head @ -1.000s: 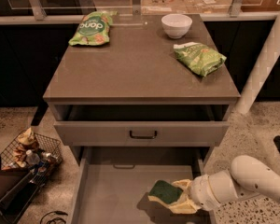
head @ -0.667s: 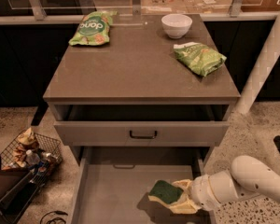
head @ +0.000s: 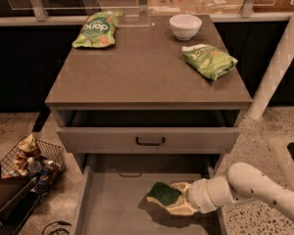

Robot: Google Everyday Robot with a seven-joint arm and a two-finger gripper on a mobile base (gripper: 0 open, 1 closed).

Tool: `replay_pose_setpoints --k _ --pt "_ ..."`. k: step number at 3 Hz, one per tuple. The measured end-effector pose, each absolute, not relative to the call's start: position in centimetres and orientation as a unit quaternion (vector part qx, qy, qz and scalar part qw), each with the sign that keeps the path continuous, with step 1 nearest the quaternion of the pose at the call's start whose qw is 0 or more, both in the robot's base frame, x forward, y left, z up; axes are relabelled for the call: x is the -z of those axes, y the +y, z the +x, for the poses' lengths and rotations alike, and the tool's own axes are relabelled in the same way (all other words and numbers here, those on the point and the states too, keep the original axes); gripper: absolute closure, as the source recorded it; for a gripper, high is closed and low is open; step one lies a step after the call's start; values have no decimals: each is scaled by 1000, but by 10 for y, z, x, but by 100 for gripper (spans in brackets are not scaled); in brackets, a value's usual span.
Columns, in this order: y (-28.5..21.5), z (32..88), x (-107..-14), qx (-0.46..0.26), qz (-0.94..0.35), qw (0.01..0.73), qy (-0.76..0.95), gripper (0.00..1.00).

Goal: Place sponge into middle drawer

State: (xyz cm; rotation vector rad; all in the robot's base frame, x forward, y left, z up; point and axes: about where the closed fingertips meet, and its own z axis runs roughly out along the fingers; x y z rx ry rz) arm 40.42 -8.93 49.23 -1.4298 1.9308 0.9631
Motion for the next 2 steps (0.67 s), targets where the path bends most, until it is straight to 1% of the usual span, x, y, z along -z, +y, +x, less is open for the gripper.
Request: replay_pose_setpoints --k 1,2 --pt "-68 430 -477 -366 -551 320 678 100" --pt "-40 449 -462 -378 -572 350 638 100"
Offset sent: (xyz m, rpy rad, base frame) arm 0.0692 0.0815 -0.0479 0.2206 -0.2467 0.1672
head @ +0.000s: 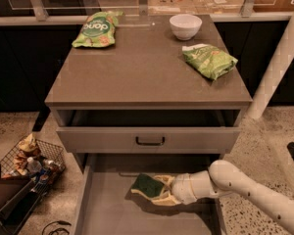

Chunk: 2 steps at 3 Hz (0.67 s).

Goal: Place sponge into middle drawer

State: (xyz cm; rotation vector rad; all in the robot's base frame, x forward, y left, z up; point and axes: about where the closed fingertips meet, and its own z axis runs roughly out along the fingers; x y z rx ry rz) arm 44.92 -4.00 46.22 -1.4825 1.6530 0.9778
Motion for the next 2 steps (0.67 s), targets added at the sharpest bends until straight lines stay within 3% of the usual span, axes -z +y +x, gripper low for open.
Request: replay_pose_setpoints --k 2 --pt "15 458 -432 -387 -615 328 603 100"
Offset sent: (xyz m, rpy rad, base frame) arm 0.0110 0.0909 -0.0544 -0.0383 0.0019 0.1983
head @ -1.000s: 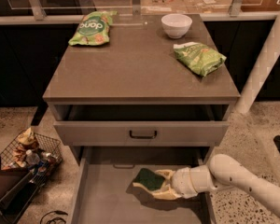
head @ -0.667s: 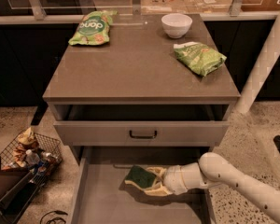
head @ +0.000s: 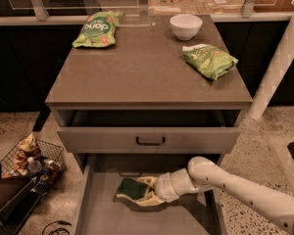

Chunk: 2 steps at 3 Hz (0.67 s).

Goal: Place sponge into middle drawer

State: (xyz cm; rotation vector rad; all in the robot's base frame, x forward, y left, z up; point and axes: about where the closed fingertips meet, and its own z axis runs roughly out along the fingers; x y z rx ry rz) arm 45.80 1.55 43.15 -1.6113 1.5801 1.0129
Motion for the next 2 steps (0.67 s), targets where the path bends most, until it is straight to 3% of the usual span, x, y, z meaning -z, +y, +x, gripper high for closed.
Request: replay_pose_setpoints --k 2 --pt "40 438 -383 -429 -602 294 606 100"
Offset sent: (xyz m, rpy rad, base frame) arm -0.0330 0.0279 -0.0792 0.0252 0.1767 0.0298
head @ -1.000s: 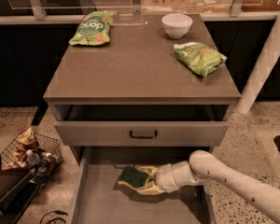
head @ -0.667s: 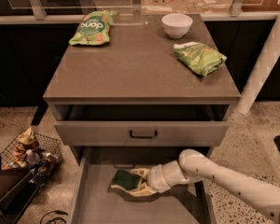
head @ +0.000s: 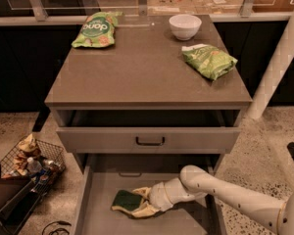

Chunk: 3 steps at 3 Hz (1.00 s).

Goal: Place sponge into middle drawer

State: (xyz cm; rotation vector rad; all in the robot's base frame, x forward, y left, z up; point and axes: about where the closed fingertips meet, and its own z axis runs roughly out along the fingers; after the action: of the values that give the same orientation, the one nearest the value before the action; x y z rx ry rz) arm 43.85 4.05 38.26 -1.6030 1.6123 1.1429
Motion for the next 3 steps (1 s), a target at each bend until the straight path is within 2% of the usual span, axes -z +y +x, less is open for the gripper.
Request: replay_pose_setpoints --k 1,3 --pt "42 436 -381 -432 -602 293 605 85" --pt "45 434 -380 -435 -602 291 603 39"
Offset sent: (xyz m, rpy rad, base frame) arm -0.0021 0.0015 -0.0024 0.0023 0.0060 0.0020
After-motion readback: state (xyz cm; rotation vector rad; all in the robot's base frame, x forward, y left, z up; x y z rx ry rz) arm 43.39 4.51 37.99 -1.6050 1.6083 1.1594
